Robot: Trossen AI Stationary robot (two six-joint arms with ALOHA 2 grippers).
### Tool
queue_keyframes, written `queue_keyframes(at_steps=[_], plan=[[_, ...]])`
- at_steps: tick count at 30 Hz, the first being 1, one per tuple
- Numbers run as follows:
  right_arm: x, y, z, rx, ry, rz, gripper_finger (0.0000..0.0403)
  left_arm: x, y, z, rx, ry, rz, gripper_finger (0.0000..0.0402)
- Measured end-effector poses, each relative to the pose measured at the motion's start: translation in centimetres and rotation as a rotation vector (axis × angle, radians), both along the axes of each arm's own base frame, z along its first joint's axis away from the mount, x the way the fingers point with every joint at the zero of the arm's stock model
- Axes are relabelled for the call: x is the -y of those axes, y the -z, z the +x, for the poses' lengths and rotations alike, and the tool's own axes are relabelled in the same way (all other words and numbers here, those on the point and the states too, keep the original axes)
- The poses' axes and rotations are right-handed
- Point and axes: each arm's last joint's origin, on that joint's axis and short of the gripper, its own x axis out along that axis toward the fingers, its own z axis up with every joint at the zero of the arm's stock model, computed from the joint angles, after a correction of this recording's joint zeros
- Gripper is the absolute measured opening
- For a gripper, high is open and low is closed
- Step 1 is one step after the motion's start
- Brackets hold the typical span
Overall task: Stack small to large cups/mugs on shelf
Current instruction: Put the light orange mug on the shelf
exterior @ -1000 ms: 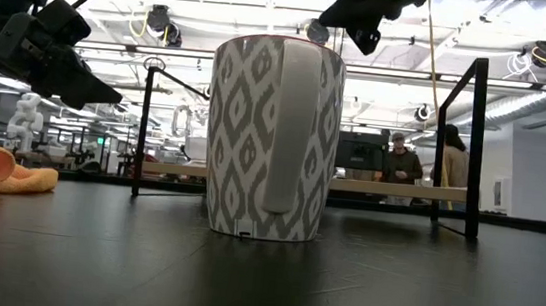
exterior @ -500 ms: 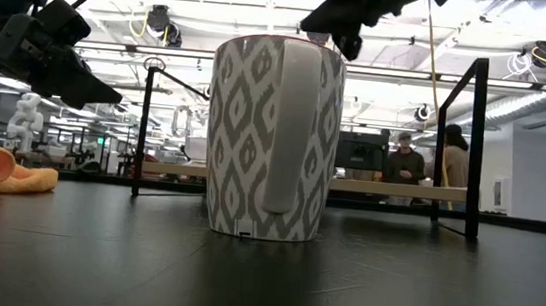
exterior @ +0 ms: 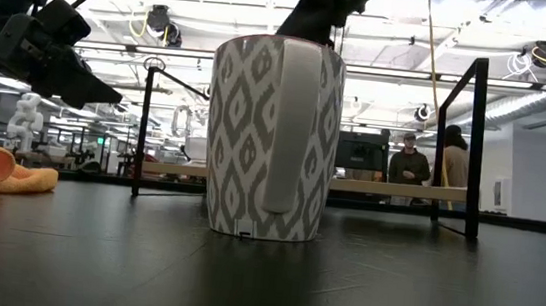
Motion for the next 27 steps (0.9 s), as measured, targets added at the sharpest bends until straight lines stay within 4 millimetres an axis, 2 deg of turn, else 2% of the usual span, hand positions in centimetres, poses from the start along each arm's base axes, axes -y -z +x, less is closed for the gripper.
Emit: queue_keyframes(at_steps=[8, 15, 22, 27], plan=[[1.4, 0.0, 2.5, -0.087, 0.002, -0.007, 0.0, 0.0, 0.0, 0.0, 0.0, 0.0, -0.001, 0.0017], [2.5, -0.1, 2.4, -0.154, -0.006, -0.044, 0.0, 0.0, 0.0, 0.0, 0.0, 0.001, 0.003, 0.0017], [2.6, -0.1, 2.3, -0.151, -0.024, -0.062, 0.0, 0.0, 0.0, 0.0, 0.0, 0.002, 0.007, 0.0017], [2.7, 1.3, 2.9, -0.195, -0.055, -0.071, 0.0006, 0.0, 0.0, 0.0, 0.0, 0.001, 0.005, 0.0017]])
